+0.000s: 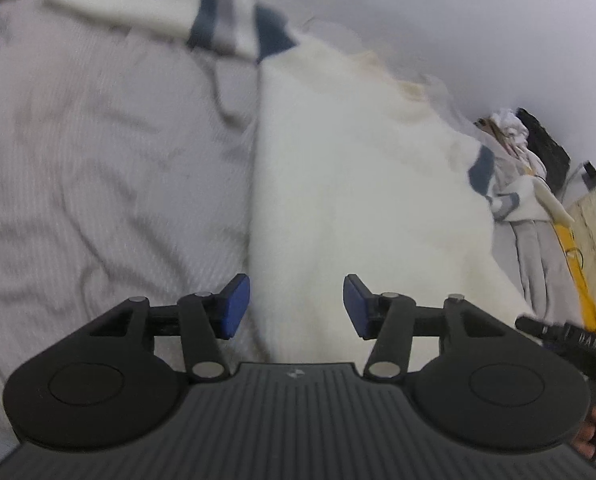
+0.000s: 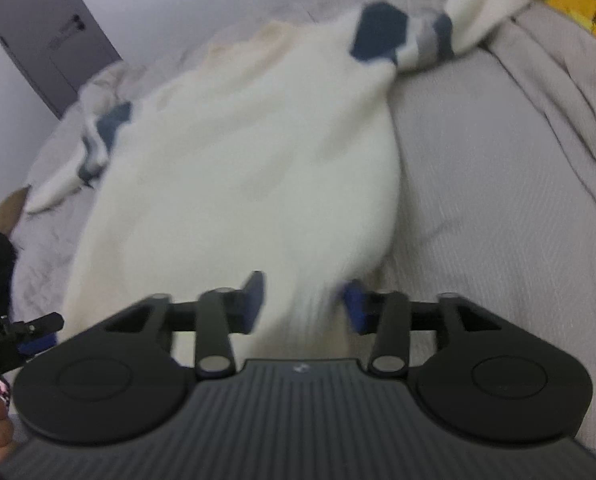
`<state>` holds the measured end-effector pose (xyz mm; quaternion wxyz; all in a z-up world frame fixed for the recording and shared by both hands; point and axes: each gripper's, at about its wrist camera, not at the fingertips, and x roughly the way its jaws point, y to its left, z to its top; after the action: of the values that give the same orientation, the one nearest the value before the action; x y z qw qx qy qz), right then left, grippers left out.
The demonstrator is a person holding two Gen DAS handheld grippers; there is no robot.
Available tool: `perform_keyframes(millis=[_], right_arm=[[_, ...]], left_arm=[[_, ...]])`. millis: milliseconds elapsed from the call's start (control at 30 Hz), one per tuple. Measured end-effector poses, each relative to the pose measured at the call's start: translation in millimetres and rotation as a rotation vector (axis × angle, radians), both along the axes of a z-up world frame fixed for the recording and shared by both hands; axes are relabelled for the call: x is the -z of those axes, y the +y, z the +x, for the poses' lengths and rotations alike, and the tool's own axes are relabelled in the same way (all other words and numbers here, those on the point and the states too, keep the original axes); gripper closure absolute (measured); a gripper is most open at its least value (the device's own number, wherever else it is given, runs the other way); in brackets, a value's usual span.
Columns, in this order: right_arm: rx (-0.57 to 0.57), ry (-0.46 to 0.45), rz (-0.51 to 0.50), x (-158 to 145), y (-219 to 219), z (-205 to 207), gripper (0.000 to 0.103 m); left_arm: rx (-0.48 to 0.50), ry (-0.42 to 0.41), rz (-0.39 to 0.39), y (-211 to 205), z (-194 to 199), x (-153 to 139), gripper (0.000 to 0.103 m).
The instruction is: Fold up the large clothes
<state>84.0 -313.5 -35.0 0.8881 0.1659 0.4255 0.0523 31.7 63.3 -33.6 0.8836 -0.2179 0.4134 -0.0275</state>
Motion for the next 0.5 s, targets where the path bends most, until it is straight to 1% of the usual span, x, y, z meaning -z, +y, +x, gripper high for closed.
perform_keyframes(millis=[100,200,267,367,433,467,500], right_arm=[[-0.013,-0.089,-0.033,-11.4,5.5,-3.9,0.051],[-0.019,-0.170,-0.064,-21.0,10.4,-7.4,0.051],[-0.033,-0.234,-0.097,-27.9,14.9,-10.9,0.051],[-0.045,-0.325,-0.136,-40.1,17.7,-16.9,0.051],[-0.043,-0.373,-0.153,-47.6,18.2,-19.1,0.048],[-0.040,-0.395,-0.161,-49.9,17.6,-20.8,0.043],[-0.038,-0.420,-0.172,-51.9,17.6,-22.4,0.040]], left_arm=[[0.027,-0.068,0.055,-10.3,-5.9,-19.7,0.045],[0.045,-0.128,0.084,-20.6,-9.3,-34.9,0.045],[0.059,-0.171,0.110,-29.8,-8.2,-46.4,0.045],[0.089,-0.234,0.170,-47.7,-2.6,-62.3,0.045],[0.110,-0.276,0.206,-60.2,1.3,-70.3,0.045],[0.118,-0.293,0.218,-65.6,2.9,-72.9,0.045],[0.125,-0.306,0.224,-70.6,4.4,-74.4,0.045]])
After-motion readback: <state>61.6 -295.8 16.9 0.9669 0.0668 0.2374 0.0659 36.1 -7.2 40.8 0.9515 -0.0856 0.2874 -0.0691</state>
